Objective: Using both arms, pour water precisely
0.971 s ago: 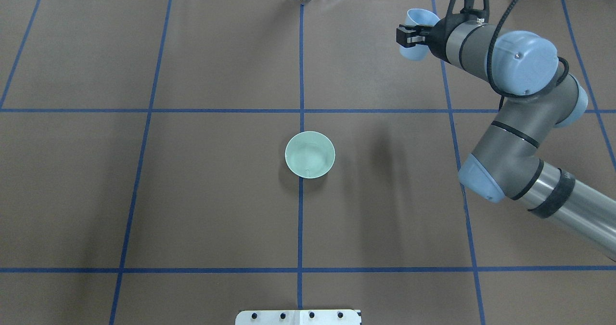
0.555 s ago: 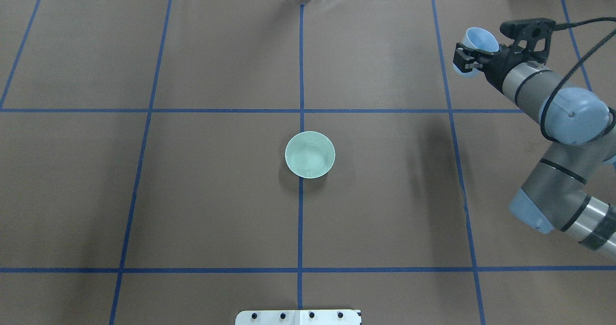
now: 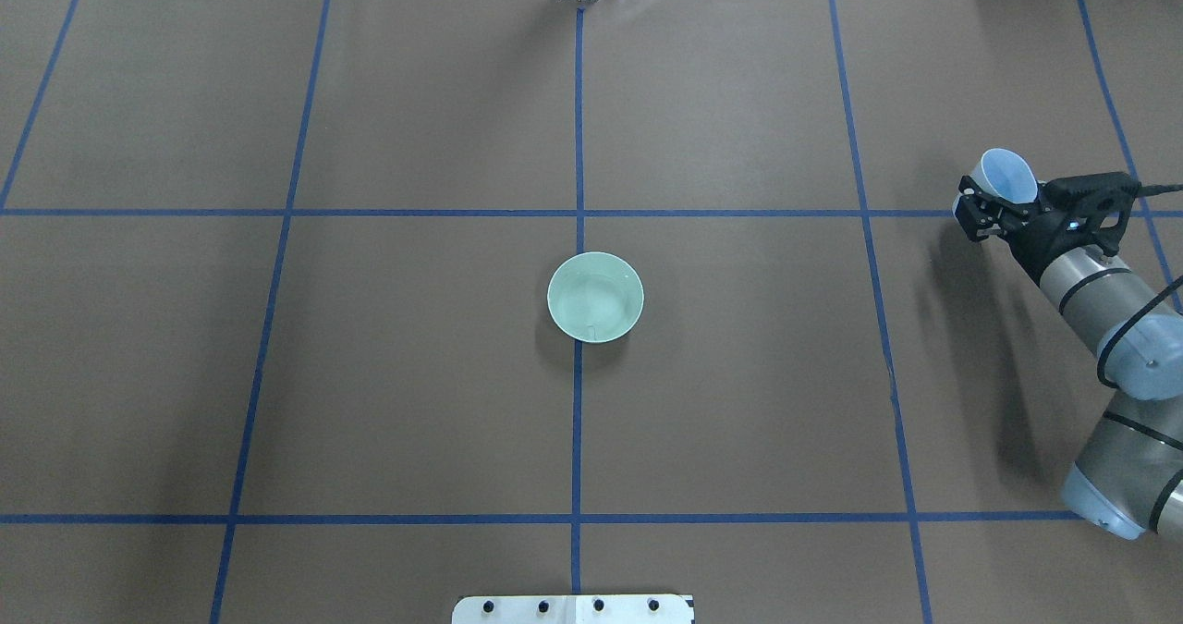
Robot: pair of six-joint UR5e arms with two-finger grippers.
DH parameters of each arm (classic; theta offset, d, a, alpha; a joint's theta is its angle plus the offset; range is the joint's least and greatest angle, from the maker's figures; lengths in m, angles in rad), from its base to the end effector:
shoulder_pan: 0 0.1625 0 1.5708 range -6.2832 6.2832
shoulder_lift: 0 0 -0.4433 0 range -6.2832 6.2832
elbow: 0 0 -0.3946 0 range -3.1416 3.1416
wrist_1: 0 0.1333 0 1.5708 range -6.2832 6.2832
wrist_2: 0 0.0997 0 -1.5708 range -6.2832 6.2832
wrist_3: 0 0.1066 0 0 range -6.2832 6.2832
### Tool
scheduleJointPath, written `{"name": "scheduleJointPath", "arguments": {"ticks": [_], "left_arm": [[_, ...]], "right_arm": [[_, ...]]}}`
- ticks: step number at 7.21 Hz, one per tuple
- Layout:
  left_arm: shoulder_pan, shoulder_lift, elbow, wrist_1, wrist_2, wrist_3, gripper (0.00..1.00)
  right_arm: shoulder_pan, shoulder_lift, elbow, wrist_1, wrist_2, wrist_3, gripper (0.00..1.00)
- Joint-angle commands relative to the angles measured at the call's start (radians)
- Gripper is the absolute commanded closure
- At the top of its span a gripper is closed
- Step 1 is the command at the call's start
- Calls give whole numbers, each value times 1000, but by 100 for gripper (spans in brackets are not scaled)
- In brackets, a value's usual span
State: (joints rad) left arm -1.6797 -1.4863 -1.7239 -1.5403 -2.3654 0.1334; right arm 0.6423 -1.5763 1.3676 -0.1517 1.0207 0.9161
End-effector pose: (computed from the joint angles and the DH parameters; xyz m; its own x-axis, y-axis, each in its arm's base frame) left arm -0.1068 -0.4498 0.6480 0.7076 0.0834 -0.7017 0.0146 0.9911 0.1326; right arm -0.2902 -0.4532 0.6263 0.7735 -0.0696 0.6300 -0.5438 0.4376 0.7160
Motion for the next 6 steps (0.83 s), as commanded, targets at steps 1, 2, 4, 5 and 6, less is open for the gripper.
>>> {"name": "scheduleJointPath", "arguments": {"ticks": [1,2,4,5,6], "left_arm": [[0,1,-2,0,0,0,0],[0,3,-2,0,0,0,0],[0,11,-5,0,0,0,0],[0,11,-5,0,0,0,0],[0,12,-5,0,0,0,0]], "right_arm": [[-76,-20,-47,52,-83,-3,100],[-79,-22,-41,52,-83,-5,75],[-79,-25,-24,53,-80,-10,1],[-79,-28,-24,53,-79,-11,0],[-79,-30,-21,53,-74,-11,0]]}}
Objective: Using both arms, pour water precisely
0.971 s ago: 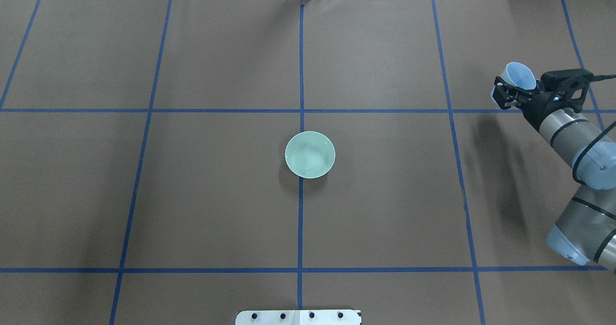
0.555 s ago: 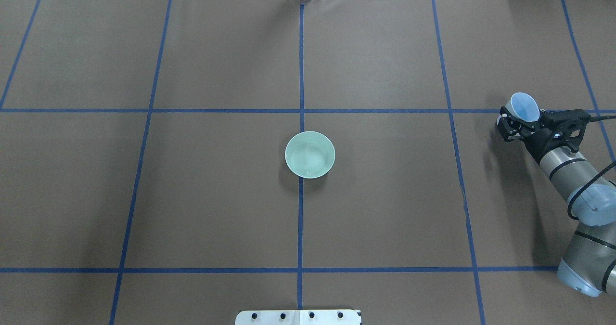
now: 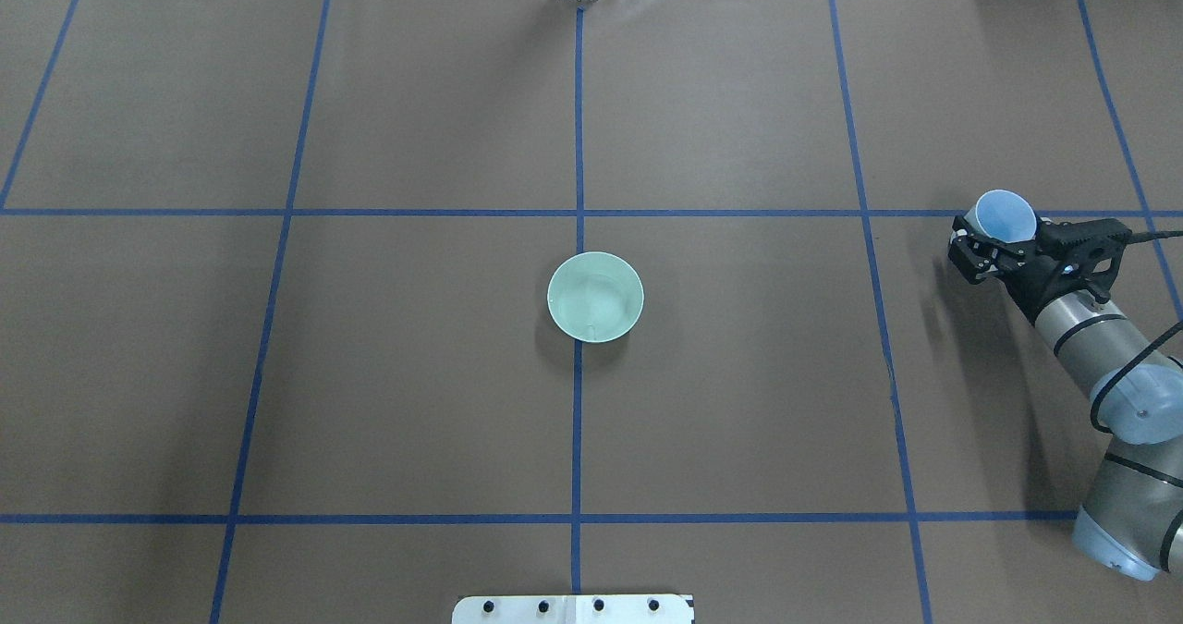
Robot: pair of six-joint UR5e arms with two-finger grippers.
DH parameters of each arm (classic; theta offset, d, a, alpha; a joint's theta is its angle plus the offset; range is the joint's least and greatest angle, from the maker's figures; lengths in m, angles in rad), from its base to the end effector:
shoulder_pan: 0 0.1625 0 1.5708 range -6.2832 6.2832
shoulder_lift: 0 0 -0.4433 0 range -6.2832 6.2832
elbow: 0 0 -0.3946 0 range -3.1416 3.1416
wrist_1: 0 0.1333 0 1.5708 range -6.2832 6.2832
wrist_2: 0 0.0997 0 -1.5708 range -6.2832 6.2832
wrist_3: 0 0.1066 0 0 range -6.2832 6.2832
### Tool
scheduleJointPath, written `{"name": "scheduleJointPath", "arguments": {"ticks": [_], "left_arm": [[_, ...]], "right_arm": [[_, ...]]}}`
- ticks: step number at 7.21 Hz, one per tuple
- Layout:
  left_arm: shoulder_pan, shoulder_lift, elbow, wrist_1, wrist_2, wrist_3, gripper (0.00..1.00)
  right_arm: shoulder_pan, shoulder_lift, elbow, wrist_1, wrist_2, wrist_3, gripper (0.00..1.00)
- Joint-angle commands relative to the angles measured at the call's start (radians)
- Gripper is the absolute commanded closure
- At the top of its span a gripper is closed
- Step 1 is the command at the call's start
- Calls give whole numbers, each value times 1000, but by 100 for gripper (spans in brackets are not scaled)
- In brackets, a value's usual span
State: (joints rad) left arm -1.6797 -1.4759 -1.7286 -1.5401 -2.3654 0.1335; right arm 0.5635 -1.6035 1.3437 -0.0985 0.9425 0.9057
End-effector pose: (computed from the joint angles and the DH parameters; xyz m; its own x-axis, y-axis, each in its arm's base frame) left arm -0.1062 -0.4450 0.6504 0.7072 0.0794 -0.7026 0.0146 0.9918 0.1268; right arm -0.3033 -0.4234 0.6438 0.7871 -0.0932 0.6097 -0.5232 0.4224 0.7401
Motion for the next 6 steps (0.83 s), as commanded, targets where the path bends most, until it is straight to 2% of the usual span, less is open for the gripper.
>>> {"name": "scheduleJointPath", "arguments": {"ticks": [1,4,6], "left_arm": [[-2,2,0,0,0,0,0],[-2,5,1,0,0,2,0],[-2,5,0,2,0,2,0]], "right_arm": [[0,-3,9,5,2,-1,0],[4,-28,121,6,-8,-42,0],[9,-52,138,6,-42,-44,0]]}}
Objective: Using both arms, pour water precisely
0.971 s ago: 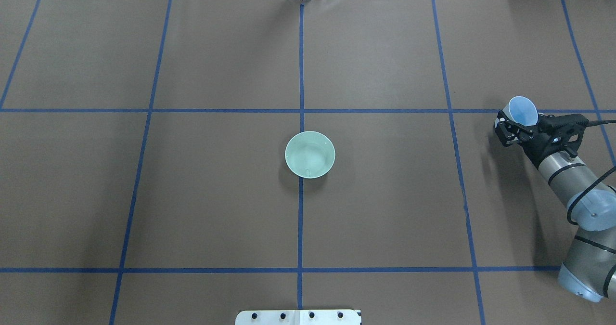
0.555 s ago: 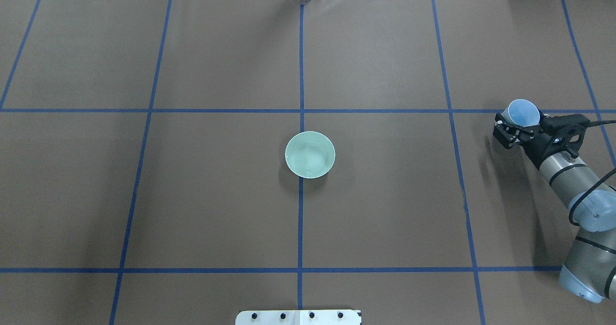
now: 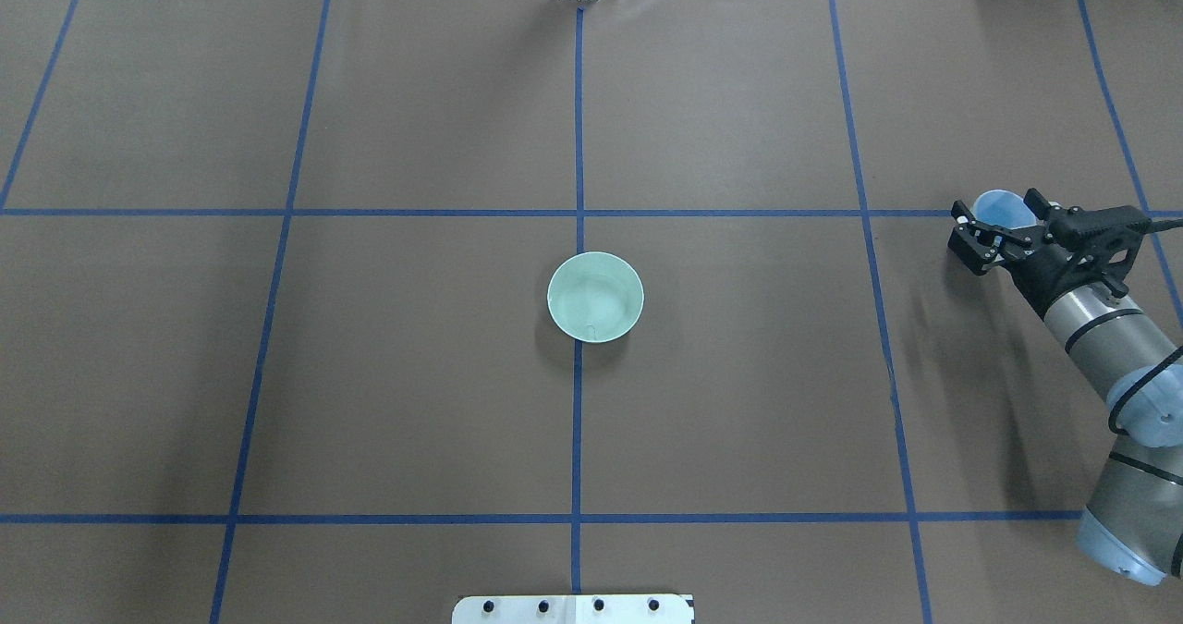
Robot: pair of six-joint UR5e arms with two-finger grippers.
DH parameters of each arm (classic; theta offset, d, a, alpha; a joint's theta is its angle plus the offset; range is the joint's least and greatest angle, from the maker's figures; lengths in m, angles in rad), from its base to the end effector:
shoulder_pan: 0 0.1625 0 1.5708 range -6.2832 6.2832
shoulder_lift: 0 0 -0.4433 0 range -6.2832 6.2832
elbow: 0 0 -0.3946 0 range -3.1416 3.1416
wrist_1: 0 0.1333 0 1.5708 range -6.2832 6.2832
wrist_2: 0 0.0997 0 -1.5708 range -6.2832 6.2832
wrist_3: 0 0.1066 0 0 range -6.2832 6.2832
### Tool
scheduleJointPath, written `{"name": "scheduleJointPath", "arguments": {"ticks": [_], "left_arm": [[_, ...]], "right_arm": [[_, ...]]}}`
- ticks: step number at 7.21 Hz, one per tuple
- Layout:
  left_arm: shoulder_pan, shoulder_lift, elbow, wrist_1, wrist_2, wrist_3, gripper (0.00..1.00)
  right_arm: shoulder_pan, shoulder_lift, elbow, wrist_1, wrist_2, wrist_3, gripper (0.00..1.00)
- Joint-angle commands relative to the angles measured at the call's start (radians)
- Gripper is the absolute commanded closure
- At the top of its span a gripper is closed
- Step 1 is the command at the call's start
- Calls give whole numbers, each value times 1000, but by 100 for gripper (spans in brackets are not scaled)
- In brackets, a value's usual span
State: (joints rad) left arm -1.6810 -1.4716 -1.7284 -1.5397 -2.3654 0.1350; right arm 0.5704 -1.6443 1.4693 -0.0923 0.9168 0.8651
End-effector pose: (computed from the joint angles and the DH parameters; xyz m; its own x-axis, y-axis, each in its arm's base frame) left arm -0.1066 -0.4427 0.6525 0.7069 0.0766 -0.7032 0.0149 0.9923 0.1231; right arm -0.2835 -0.4173 0.5995 0.7675 -0.1192 0.6299 -0.5579 0.3598 0.7478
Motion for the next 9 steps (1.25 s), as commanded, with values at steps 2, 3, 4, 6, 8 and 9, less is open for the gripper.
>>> {"name": "scheduleJointPath", "arguments": {"ticks": [2,3,4,6,8,9], "left_arm": [[-2,1,0,1,0,0,0],[0,1,0,3,0,0,0],[0,-3,-2,3,0,-2,0],[1,-18,-22,6,5,-15,0],[4,-54,-45,1,-2,-15,0],[21,-74,-75,4,-3,-20,0]], "right_arm": [[32,-6,35,-7,-7,-30,0],[89,6,39,-23,69,-69,0],[168,14,40,-47,229,-72,0],[350,49,40,-139,565,-75,0],[526,82,39,-266,873,-137,0],[610,96,39,-356,1012,-200,0]]}}
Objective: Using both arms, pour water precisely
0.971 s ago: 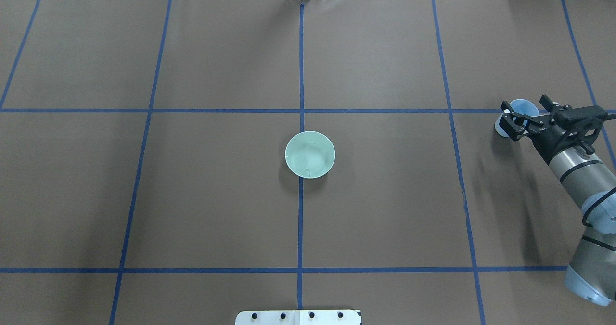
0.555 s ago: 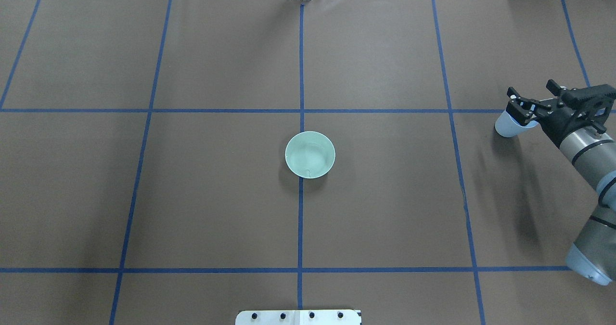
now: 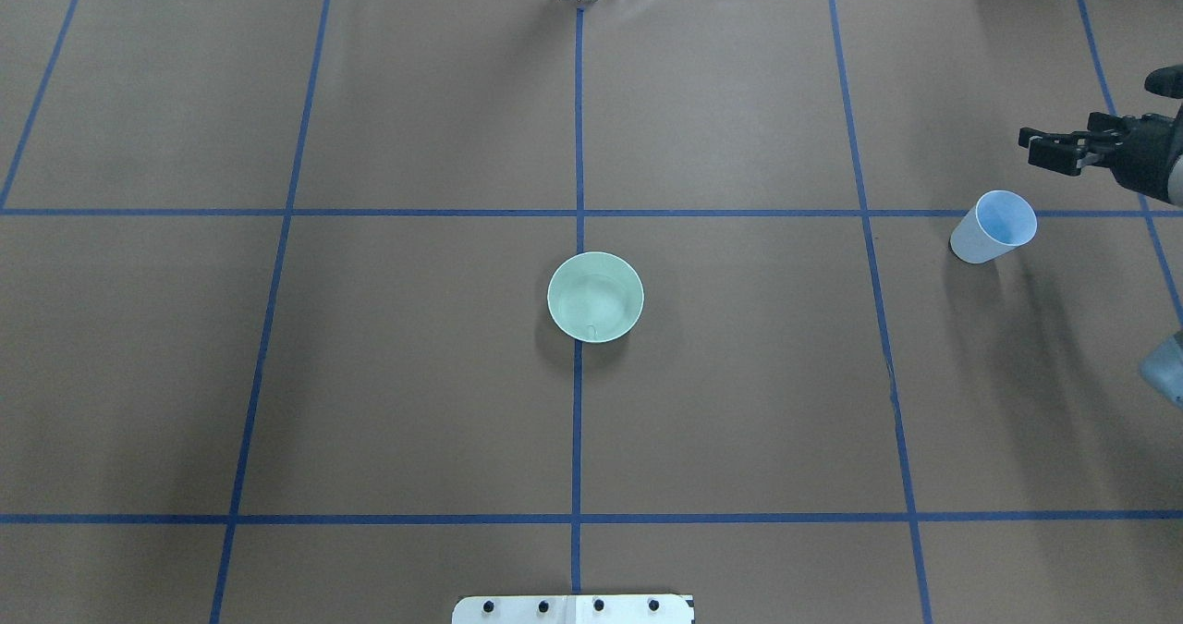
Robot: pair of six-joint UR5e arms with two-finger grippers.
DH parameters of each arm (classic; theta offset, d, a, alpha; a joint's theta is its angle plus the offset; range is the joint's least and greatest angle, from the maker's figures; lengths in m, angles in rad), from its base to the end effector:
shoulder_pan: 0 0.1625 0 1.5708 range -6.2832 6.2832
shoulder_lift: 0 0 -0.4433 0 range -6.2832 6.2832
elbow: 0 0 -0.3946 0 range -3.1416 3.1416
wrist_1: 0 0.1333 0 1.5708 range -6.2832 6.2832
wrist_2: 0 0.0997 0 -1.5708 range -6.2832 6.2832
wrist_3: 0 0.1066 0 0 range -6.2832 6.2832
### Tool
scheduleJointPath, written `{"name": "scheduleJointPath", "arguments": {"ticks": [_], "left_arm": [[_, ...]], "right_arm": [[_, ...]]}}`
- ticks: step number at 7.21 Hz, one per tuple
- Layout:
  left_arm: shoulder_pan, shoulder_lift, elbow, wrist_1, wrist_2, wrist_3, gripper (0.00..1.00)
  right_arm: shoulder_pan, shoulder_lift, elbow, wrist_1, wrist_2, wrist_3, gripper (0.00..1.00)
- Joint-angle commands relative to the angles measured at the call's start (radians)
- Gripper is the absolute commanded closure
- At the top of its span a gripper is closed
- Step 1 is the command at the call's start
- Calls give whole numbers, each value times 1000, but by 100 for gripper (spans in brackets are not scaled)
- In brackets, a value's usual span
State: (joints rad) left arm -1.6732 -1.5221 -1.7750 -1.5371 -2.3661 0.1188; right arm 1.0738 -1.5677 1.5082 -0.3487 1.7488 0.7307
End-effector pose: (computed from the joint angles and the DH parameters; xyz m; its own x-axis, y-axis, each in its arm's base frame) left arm -0.1056 -0.4679 0.6061 0.7123 0.1317 -0.6894 0.0172 0.9787 0.2047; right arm -0.1527 -0.5214 0.5794 0.7129 -0.2230 0.6649 -0.3847 0.6684 0.6366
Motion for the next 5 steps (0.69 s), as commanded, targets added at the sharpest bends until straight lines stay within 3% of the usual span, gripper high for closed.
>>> {"name": "scheduleJointPath", "arguments": {"ticks": [1,3,5], "left_arm": [[51,-36,-65,-3,-2,-60,0],[180,-76,-150,-3,5,-270,0],[304,-180,-155,-2,10,-449,0]], "right_arm": [[185,25,1,-201,305,-161,0],[299,46,1,-484,452,-439,0],[385,48,0,-692,549,-678,0]]}}
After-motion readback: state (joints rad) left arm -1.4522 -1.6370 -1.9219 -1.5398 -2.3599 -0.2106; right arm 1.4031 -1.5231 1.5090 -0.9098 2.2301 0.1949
